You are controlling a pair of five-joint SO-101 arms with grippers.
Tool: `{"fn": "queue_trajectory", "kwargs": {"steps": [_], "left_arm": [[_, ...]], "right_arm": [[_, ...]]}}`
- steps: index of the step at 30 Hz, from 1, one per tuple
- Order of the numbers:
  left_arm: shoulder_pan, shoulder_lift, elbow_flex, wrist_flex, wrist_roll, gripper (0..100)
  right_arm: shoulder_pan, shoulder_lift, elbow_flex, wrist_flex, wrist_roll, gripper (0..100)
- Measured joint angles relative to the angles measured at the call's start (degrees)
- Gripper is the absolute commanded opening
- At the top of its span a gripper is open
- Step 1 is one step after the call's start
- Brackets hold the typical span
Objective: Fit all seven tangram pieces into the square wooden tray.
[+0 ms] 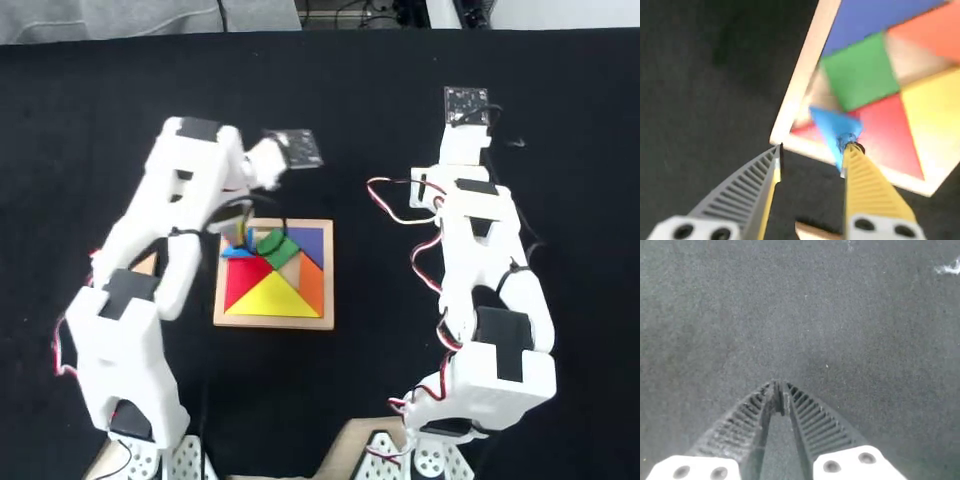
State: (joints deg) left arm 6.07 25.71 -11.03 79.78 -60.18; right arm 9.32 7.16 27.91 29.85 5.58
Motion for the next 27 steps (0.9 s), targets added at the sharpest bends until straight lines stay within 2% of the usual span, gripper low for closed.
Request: {"fn": "queue_trajectory", "kwargs": {"steps": [3,14,22,27], "left_arm": [[-2.37,-0.70,1.76,0.00,-0.53,20],[-3.96,-0.88,6.07,-0.44,-4.92,20],[-4.04,-0.97,11.60,-10.46,-5.10,20],[-4.04,-1.32,11.78,-12.48,-5.10,20]], "right_arm": [[0.00,0.00,0.00,0.00,0.00,1.1],[0.00,0.00,0.00,0.00,0.00,1.1],[0.00,0.00,0.00,-0.70,0.00,1.1],[0.00,0.00,0.00,-0.70,0.00,1.1]]}}
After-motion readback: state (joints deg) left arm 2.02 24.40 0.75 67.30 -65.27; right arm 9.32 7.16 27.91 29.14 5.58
